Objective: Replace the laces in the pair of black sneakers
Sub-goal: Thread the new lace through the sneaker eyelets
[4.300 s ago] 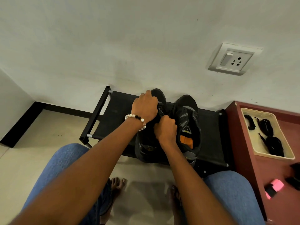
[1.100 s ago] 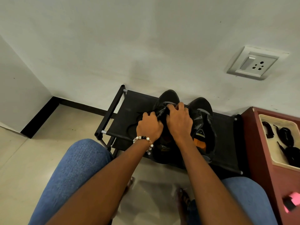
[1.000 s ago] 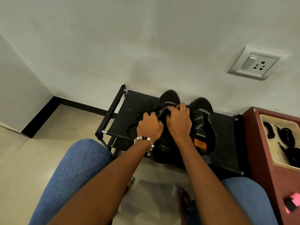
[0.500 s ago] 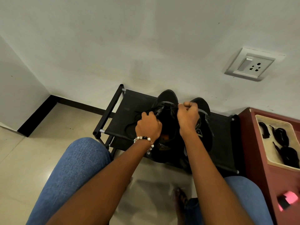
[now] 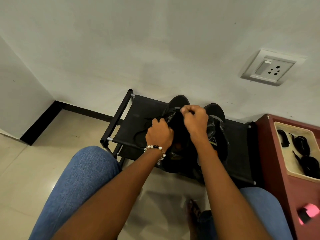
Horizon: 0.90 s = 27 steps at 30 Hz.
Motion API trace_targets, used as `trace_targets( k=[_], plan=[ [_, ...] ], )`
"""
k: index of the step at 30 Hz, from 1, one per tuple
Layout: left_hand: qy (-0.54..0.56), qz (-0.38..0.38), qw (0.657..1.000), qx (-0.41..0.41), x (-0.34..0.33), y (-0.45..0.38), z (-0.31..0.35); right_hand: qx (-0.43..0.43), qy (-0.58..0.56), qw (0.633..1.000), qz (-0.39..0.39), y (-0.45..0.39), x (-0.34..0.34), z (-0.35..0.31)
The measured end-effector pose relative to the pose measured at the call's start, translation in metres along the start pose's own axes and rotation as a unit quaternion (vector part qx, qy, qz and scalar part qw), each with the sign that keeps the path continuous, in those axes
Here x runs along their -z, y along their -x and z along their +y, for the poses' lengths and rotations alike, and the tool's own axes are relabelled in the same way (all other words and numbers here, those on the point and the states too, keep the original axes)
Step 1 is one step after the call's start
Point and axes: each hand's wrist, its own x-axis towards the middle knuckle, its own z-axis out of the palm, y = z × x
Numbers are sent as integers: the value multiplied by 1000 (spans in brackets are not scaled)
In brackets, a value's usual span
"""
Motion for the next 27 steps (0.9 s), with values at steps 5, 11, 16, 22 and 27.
trace_targets(
  k=[5,11,16,22,27],
  plan=[
    [-7,6,1000,0,-1,0,1,-156,-453,878,6,-6,28,-14],
    [2,7,1000,5,-2,-1,0,-45,-69,997,3,-3,12,2],
    [-1,2,1000,2,-2,-2,-1,126,270,951,-84,-5,-5,8],
    [-7,2,1000,6,-3,-3,-1,100,321,939,-74,-5,-9,11],
    [1,7,1000,7,-2,-2,-1,-47,-156,986,-24,-9,8,0]
  ],
)
